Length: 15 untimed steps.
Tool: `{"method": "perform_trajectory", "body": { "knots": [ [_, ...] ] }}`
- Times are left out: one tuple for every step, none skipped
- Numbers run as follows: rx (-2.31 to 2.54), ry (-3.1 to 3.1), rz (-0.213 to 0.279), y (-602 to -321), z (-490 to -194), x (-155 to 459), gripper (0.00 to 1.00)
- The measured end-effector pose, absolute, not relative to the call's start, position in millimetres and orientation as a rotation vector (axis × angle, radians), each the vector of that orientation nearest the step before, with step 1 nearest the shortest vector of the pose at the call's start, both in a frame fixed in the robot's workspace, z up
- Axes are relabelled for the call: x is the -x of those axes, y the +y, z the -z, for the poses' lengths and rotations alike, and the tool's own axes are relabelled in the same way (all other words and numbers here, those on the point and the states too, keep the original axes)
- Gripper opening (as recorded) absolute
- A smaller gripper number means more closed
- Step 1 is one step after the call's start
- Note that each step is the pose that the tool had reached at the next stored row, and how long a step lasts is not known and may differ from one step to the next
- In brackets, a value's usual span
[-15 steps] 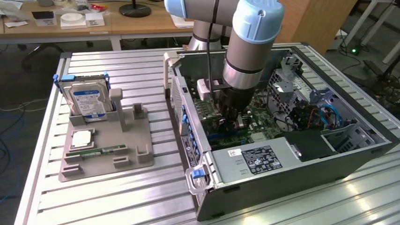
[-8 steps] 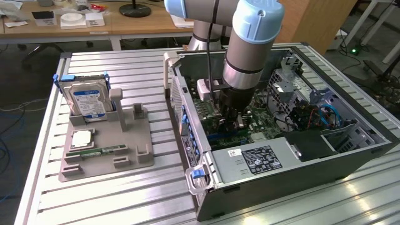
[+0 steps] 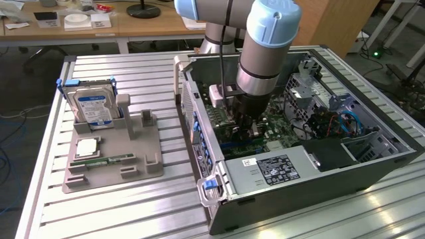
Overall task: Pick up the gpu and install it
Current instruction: 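Insert the gpu into the slot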
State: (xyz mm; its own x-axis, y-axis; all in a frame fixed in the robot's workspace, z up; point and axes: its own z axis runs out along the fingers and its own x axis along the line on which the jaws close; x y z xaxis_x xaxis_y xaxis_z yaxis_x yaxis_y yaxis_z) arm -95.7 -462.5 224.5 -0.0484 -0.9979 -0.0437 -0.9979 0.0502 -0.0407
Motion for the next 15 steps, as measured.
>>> {"method": "perform_trajectory", "body": {
  "knots": [
    [2.125, 2.232, -0.001, -462.5, -224.3, 95.7, 0.29],
    [2.124, 2.232, -0.001, -462.7, -224.1, 95.7, 0.29],
    [2.124, 2.232, -0.001, -462.8, -224.1, 95.7, 0.29],
    [2.124, 2.232, -0.001, -462.8, -224.1, 95.7, 0.29],
    [2.124, 2.232, -0.002, -462.8, -224.5, 95.6, 0.29],
    [2.124, 2.231, -0.002, -462.8, -224.7, 95.6, 0.29],
    [2.124, 2.231, -0.002, -462.8, -224.8, 95.6, 0.29],
    [2.124, 2.231, -0.002, -462.8, -224.9, 95.6, 0.29],
    [2.124, 2.231, -0.001, -462.8, -225.6, 95.7, 0.29],
    [2.124, 2.231, -0.001, -462.8, -226.4, 96.0, 0.29],
    [2.124, 2.231, -0.001, -462.8, -227.1, 96.2, 0.29],
    [2.124, 2.231, 0.000, -462.8, -227.1, 96.4, 0.29],
    [2.123, 2.231, 0.000, -462.8, -227.1, 96.6, 0.29],
    [2.123, 2.231, 0.000, -462.8, -227.1, 96.6, 0.29],
    [2.124, 2.231, 0.000, -462.8, -227.2, 96.6, 0.29]
  ]
}}
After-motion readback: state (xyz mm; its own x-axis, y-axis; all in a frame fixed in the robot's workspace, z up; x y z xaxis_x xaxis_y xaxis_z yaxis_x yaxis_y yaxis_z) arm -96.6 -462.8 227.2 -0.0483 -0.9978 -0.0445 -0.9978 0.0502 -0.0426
